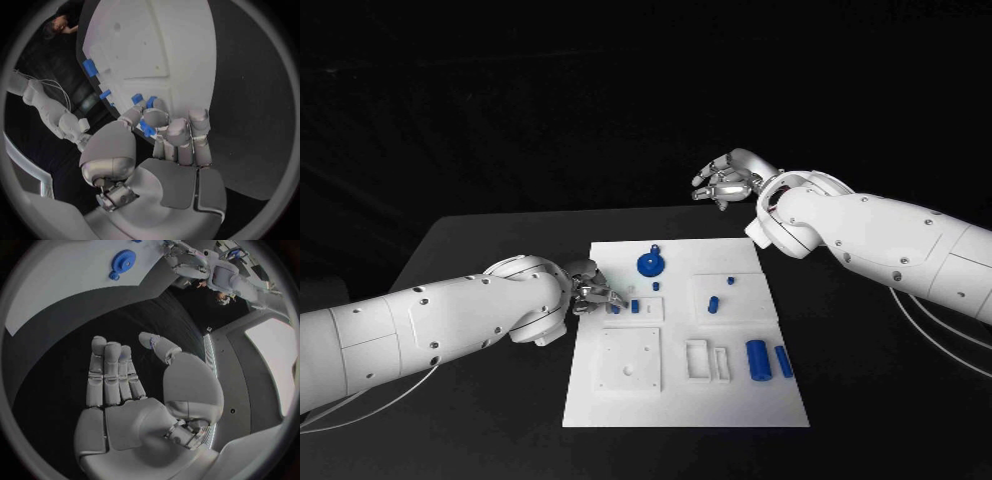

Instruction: Assemble the parts on the task board

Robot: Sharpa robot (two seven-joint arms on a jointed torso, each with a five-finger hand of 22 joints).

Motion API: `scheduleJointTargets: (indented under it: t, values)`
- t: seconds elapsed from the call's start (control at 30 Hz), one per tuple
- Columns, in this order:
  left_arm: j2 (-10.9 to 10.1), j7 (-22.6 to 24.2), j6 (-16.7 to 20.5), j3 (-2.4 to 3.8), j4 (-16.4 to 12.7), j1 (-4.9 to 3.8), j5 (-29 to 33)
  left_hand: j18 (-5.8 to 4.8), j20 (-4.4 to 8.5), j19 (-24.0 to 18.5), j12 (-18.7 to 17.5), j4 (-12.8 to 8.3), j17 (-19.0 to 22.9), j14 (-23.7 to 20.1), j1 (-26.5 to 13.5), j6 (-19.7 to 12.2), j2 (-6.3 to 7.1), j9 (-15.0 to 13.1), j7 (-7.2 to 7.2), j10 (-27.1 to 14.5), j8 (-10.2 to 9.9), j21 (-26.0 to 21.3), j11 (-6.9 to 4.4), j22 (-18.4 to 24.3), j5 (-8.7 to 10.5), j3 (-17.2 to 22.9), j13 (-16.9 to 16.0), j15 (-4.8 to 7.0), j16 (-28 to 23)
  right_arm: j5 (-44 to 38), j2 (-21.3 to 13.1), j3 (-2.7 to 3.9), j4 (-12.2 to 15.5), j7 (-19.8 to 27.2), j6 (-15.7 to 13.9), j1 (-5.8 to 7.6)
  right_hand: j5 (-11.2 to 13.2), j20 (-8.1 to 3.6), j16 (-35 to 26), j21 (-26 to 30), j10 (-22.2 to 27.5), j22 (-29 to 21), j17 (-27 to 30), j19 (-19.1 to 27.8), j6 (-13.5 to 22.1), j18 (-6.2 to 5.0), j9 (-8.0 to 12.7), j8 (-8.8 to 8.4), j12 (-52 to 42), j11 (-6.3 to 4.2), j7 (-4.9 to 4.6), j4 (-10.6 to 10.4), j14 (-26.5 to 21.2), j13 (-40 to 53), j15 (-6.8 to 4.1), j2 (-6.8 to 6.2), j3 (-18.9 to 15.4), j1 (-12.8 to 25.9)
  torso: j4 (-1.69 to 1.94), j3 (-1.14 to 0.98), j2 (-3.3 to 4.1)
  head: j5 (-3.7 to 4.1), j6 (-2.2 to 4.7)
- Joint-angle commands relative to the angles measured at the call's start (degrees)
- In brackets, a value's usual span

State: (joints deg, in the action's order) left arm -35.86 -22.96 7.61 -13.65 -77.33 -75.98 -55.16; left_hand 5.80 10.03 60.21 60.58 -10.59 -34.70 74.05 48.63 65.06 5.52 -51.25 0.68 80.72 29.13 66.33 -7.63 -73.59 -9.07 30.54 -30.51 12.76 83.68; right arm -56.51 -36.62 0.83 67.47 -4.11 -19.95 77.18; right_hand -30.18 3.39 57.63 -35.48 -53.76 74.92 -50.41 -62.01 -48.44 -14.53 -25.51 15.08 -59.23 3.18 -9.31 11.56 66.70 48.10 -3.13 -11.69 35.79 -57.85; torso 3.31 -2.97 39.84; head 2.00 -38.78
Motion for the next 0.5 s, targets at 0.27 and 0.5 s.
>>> scheduleJointTargets:
  t: [0.27, 0.5]
  values:
    - [0.03, 0.03, -1.09, -0.15, 0.44, 0.32, 0.16, 1.17, 5.71, -0.02, 0.27, 1.16, 0.13, -0.43, -0.06, 3.46, 0.97, -0.06, 0.92, -0.54, -0.25, 0.07, 0.0, 0.08, 1.68, 0.01, 0.14, 0.32, 0.21, 0.14, -0.02, 0.03, 0.01, 0.6, 0.38, -0.04, -0.27, 0.13, 0.02, 0.2, 0.22, 1.15, 0.09, 0.22, 0.1, -0.47, 0.08, -0.2, -0.31, -0.01, -0.29, 0.06, -0.29, -0.08, 0.09, 0.19, -0.31, 0.47, 0.0, 0.0, -0.03, 0.03, 0.05]
    - [-0.29, -0.04, -0.6, -0.1, 1.06, 0.32, 0.02, 1.27, 5.7, -0.07, 0.37, 2.84, 0.2, -0.51, -0.71, 3.49, 2.88, -0.31, 0.94, -0.6, -0.37, 0.03, -0.02, 0.12, 6.21, -0.36, 0.26, 0.36, 0.3, 0.14, -0.04, 0.03, -0.03, 0.62, 0.37, -0.05, -0.29, 0.13, 0.03, 0.2, 0.22, 1.15, 0.1, 0.22, 0.14, -0.47, 0.08, -0.21, -0.32, -0.01, -0.3, 0.07, -0.29, -0.1, 0.09, 0.17, -0.33, 0.49, -0.05, 0.01, -0.01, 0.09, 0.15]
